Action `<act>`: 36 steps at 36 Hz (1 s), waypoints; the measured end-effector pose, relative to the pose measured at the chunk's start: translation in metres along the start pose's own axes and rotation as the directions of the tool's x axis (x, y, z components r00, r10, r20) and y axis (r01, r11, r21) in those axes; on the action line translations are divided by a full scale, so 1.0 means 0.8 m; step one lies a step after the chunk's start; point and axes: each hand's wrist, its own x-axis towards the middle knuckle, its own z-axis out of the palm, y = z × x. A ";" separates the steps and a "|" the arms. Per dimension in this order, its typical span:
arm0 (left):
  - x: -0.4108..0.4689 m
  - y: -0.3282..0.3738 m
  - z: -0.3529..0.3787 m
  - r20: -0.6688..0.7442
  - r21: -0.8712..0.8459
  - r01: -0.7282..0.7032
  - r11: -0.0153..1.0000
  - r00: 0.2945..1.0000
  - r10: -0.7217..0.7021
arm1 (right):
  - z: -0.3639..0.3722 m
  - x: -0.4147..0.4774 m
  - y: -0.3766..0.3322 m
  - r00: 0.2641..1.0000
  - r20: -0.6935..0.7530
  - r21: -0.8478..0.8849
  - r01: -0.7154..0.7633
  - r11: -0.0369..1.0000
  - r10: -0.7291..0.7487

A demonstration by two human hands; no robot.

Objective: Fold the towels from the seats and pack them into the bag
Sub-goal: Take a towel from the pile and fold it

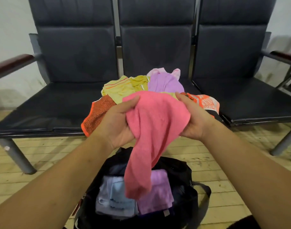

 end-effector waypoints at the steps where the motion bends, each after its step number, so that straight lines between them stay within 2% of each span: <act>1: 0.000 0.002 0.003 -0.022 -0.021 -0.017 1.000 1.000 0.016 | 0.000 -0.002 0.002 0.997 0.080 0.003 -0.009 1.000 0.008; 4: -0.002 0.008 0.007 -0.112 -0.028 -0.018 0.999 0.994 0.015 | 0.006 -0.014 0.008 0.961 0.276 -0.110 0.023 0.994 0.008; 7: -0.004 0.017 0.003 -0.160 -0.007 -0.009 1.000 0.987 0.007 | 0.014 -0.024 0.015 0.954 0.295 -0.251 0.126 0.960 -0.048; 9: -0.002 0.023 -0.004 -0.176 0.030 -0.022 0.999 0.984 0.027 | 0.012 -0.024 0.018 0.961 0.262 -0.259 0.162 0.952 -0.092; 13: 0.000 0.029 -0.021 -0.154 0.090 -0.016 0.996 0.988 0.030 | 0.012 -0.025 0.018 0.958 0.235 -0.142 0.203 0.969 -0.166; 16: -0.004 0.026 -0.030 0.068 0.143 0.074 0.987 0.994 -0.084 | 0.021 -0.027 0.013 0.955 0.173 0.015 0.242 0.970 -0.241; 19: -0.013 0.019 -0.033 0.067 0.451 0.175 0.875 0.971 -0.229 | 0.024 -0.030 0.007 0.958 0.145 0.144 0.226 0.963 -0.247; 21: -0.016 0.013 -0.034 0.024 0.569 0.156 0.807 0.978 -0.206 | 0.022 -0.029 0.003 0.966 0.118 0.143 0.213 0.966 -0.231; 25: -0.014 0.010 -0.026 -0.042 0.372 0.106 0.922 0.994 -0.097 | 0.012 -0.025 -0.004 0.985 -0.034 -0.035 0.168 0.985 -0.169; 27: -0.013 0.010 -0.023 -0.053 0.290 0.084 0.953 0.996 -0.072 | 0.006 -0.023 -0.005 0.992 -0.048 -0.135 0.113 0.984 -0.121; 29: -0.012 0.008 -0.017 -0.090 0.231 0.073 0.970 0.994 -0.054 | 0.004 -0.027 -0.007 0.997 0.016 -0.157 0.080 0.984 -0.078; 33: -0.007 0.007 0.001 -0.073 0.020 -0.008 1.000 0.997 0.010 | -0.005 -0.024 -0.009 0.983 0.168 -0.012 0.078 0.997 -0.074; 36: -0.002 0.013 0.001 -0.071 -0.051 -0.012 0.999 0.997 0.008 | -0.012 -0.020 0.002 0.979 0.202 -0.162 0.045 0.986 -0.011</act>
